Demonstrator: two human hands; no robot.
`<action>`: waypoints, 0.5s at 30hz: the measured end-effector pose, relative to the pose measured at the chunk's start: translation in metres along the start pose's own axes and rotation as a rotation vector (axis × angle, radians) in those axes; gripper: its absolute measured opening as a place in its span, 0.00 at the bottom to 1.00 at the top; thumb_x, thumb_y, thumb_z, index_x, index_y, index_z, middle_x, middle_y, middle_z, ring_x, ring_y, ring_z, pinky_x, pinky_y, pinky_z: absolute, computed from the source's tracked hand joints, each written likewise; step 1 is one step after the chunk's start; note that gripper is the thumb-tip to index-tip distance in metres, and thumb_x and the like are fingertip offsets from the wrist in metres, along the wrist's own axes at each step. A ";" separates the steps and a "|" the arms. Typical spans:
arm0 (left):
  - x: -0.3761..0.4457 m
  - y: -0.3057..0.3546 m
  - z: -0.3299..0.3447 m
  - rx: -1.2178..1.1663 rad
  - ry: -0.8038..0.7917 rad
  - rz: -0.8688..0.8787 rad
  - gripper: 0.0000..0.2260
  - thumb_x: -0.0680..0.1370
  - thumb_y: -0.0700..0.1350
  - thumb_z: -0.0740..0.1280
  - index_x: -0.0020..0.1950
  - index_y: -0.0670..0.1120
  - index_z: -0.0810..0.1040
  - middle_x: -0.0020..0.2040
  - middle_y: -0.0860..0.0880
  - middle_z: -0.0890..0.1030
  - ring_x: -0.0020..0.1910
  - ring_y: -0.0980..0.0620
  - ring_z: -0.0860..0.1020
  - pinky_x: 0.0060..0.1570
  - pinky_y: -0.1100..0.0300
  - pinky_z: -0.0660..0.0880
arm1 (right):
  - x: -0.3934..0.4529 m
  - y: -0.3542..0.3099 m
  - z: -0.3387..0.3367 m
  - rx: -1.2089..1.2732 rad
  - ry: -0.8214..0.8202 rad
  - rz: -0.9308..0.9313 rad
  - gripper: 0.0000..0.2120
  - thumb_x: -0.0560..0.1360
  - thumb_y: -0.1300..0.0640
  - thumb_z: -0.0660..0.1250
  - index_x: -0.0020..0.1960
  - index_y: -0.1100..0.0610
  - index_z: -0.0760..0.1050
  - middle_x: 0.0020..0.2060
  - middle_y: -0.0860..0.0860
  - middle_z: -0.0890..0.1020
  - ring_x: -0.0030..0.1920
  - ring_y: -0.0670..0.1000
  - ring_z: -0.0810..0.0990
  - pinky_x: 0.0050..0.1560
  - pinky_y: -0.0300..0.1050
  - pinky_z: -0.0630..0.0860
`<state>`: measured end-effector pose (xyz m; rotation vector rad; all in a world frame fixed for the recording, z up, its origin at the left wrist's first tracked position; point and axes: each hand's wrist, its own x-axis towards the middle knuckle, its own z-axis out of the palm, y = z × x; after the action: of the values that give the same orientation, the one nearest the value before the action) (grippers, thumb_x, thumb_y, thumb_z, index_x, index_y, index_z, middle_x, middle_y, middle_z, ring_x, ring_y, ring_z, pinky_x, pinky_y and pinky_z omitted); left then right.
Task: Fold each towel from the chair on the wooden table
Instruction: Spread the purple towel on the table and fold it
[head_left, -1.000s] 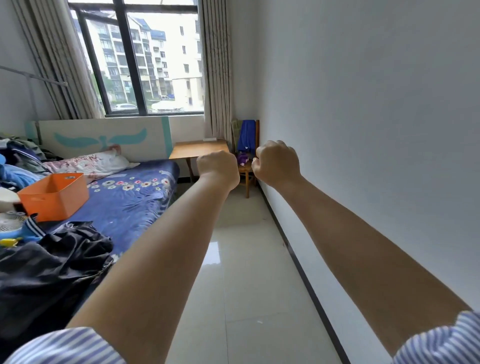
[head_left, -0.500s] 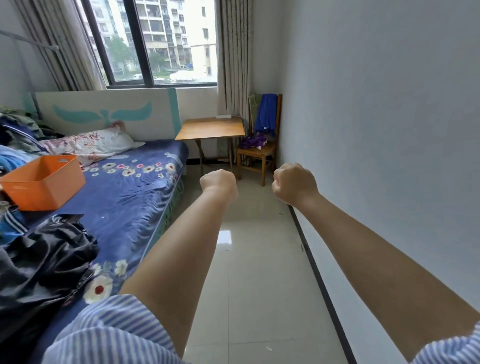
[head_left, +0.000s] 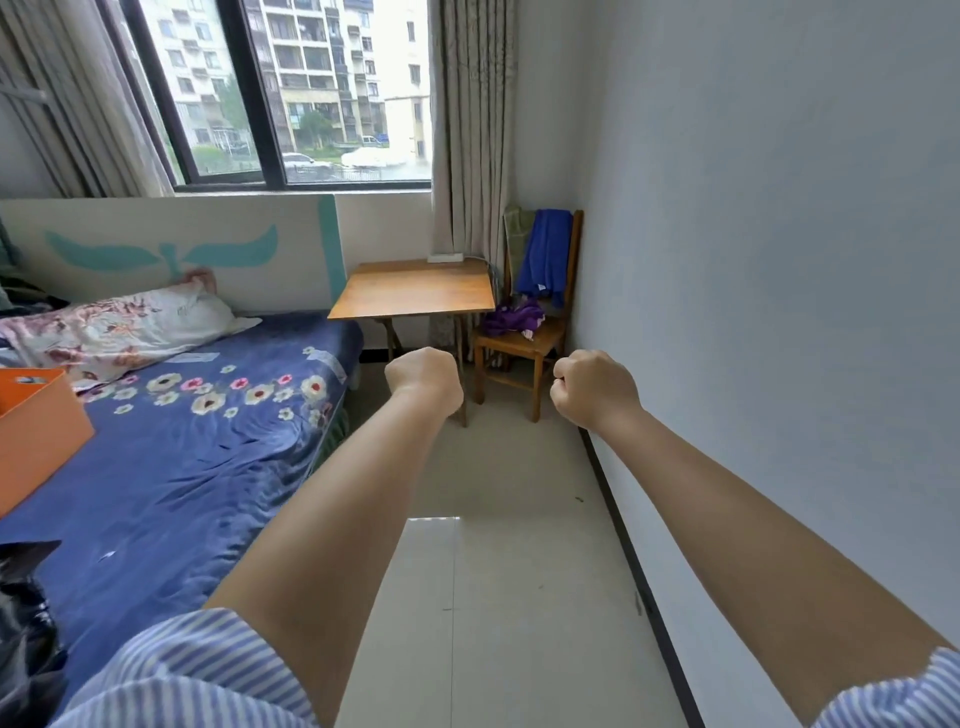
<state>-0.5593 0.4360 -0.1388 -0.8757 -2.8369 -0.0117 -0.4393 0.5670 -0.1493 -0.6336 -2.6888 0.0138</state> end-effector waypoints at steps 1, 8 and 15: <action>0.025 -0.001 0.001 -0.001 0.004 0.000 0.09 0.77 0.41 0.61 0.53 0.42 0.79 0.52 0.45 0.80 0.51 0.45 0.78 0.31 0.63 0.63 | 0.024 0.004 0.007 0.000 0.011 0.007 0.14 0.76 0.60 0.55 0.53 0.63 0.76 0.52 0.59 0.79 0.54 0.58 0.74 0.50 0.47 0.72; 0.206 0.002 0.024 0.013 -0.031 0.052 0.07 0.77 0.39 0.59 0.47 0.43 0.77 0.39 0.48 0.71 0.39 0.48 0.71 0.25 0.63 0.57 | 0.190 0.041 0.071 0.035 0.035 0.045 0.14 0.75 0.61 0.56 0.53 0.63 0.77 0.49 0.59 0.80 0.51 0.57 0.75 0.45 0.44 0.72; 0.386 0.031 0.083 -0.008 -0.082 0.075 0.05 0.77 0.39 0.58 0.41 0.43 0.69 0.31 0.48 0.66 0.35 0.49 0.69 0.25 0.63 0.57 | 0.355 0.097 0.155 0.040 0.014 0.052 0.12 0.75 0.60 0.57 0.51 0.63 0.77 0.47 0.59 0.79 0.49 0.56 0.76 0.42 0.41 0.69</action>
<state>-0.8692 0.6817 -0.1581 -1.0063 -2.8782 0.0224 -0.7473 0.8194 -0.1754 -0.6880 -2.6508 0.0766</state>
